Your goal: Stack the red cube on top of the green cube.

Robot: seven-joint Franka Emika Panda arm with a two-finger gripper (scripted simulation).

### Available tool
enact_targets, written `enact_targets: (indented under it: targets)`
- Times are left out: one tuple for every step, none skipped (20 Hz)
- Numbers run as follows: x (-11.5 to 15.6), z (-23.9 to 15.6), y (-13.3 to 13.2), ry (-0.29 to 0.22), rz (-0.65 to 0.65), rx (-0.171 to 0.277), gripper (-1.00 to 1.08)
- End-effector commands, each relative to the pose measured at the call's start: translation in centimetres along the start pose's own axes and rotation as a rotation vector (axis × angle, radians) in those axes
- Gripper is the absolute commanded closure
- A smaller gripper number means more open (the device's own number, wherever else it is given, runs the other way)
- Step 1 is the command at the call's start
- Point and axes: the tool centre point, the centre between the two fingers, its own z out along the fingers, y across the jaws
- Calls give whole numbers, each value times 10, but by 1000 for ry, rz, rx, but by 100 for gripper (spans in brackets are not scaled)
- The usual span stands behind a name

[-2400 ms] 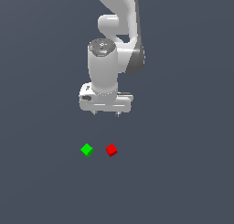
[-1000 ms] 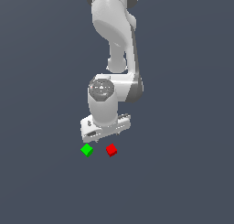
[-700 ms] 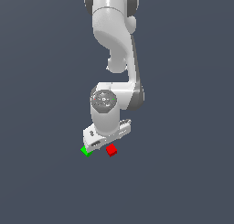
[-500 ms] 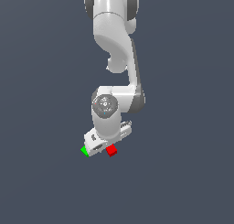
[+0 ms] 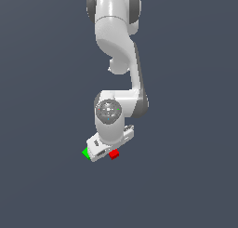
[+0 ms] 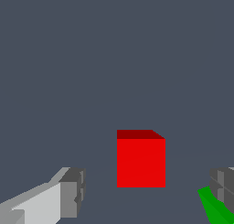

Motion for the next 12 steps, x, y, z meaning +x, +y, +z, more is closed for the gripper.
enact_targets:
  targets:
    - [0, 0, 0, 0, 0, 0, -92]
    - [0, 2, 0, 0, 0, 0, -92]
    - [0, 4, 0, 0, 0, 0, -92]
    - [0, 6, 0, 0, 0, 0, -92]
    - [0, 10, 0, 0, 0, 0, -92]
    - [0, 14, 0, 0, 0, 0, -92]
    - [0, 19, 0, 0, 0, 0, -92]
    - [-1, 25, 0, 0, 0, 0, -92]
    - [-1, 31, 0, 0, 0, 0, -92]
    - [-1, 37, -1, 0, 0, 0, -92]
    - [-1, 41, -1, 0, 0, 0, -92]
    - [-1, 45, -1, 0, 0, 0, -92]
